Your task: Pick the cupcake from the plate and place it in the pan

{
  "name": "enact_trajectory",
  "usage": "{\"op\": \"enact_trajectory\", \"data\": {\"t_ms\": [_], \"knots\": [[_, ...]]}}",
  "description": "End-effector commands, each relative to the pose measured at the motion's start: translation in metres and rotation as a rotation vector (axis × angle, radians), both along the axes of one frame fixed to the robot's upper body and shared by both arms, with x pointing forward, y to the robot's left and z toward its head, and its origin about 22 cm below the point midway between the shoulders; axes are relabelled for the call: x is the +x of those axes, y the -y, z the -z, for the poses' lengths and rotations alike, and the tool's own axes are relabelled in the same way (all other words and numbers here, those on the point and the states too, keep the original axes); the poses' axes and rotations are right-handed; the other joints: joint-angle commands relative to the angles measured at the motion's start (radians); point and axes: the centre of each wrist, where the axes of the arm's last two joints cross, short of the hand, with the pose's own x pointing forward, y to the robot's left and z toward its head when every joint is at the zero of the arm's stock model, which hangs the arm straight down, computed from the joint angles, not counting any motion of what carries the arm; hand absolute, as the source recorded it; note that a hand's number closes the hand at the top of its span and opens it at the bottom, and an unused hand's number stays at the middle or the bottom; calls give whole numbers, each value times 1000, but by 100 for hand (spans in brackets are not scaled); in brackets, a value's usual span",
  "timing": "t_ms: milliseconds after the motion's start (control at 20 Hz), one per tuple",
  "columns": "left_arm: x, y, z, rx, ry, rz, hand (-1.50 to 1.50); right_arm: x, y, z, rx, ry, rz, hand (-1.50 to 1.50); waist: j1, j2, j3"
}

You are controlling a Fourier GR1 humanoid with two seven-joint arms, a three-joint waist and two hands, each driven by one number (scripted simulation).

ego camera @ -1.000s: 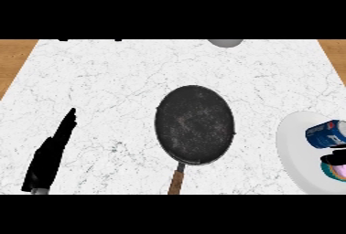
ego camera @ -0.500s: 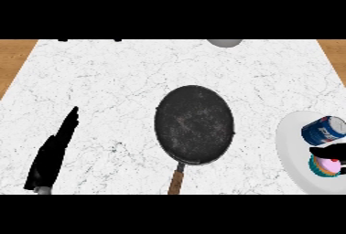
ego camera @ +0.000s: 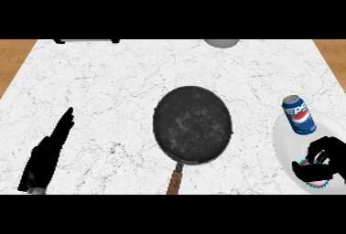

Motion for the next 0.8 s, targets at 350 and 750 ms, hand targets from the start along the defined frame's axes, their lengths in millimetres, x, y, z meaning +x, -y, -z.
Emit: {"op": "enact_trajectory", "data": {"t_ms": [350,750], "knots": [[-7,4,8,-4,7,-24,0,-19,-50,-75,-249,737,-334,150,-10,1,1],[8,-3,4,-17,3,29,0,12,-118,-106,-108,818,-378,150,27,12,1]]}}
